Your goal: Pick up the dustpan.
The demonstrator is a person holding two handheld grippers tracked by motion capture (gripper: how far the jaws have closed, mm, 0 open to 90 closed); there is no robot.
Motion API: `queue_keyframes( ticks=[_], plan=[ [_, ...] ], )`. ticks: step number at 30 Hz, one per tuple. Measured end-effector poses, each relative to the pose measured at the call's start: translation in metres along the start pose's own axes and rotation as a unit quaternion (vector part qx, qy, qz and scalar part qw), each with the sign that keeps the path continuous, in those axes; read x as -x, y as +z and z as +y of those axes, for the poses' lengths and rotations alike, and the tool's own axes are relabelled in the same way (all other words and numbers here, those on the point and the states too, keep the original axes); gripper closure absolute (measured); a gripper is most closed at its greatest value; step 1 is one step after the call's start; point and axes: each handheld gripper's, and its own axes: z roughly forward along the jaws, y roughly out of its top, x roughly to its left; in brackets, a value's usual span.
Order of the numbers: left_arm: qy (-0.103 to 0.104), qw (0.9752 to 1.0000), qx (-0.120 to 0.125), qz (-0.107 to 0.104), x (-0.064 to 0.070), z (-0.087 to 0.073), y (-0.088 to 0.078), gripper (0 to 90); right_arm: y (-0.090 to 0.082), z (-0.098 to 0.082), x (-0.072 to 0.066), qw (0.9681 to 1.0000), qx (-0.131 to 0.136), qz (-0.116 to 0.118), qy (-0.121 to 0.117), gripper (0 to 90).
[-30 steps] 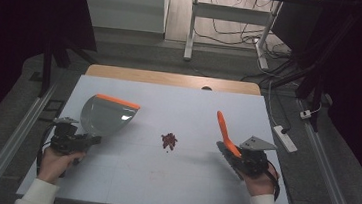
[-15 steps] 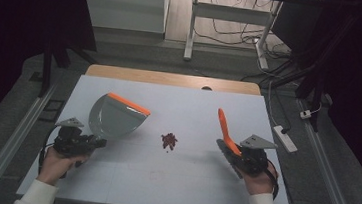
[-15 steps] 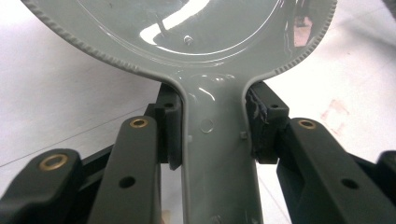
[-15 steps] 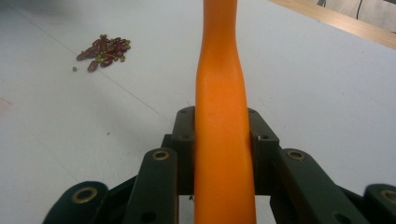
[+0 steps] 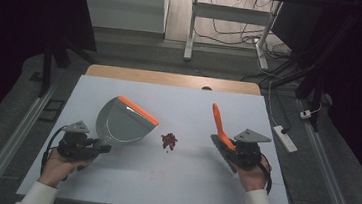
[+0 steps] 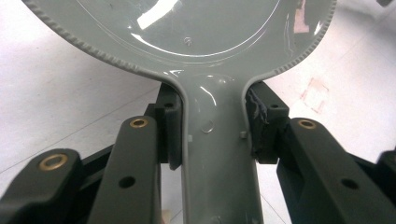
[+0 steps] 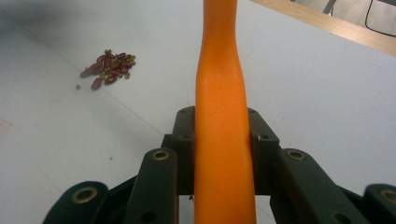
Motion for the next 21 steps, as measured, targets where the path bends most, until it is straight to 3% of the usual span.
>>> queue_keyframes(
  ticks=[3,7,14,21],
  plan=[
    [0.005,1.0000,-0.002,-0.003,0.001,0.000,0.000,62.0,0.002,0.004,0.000,1.0000,0.005,0.003,0.001,70.3],
    [0.027,0.9996,-0.007,-0.005,0.006,0.000,-0.002,62.0,0.006,0.010,0.000,0.9999,0.012,0.007,-0.001,70.3],
    [0.036,0.9991,-0.017,-0.012,0.009,0.001,-0.001,62.0,0.014,0.014,0.001,0.9999,0.009,0.010,-0.002,70.3],
    [0.055,0.9978,-0.035,-0.005,0.012,0.002,0.001,62.0,0.023,0.023,0.000,0.9997,0.016,0.018,0.001,70.3]
  ],
)
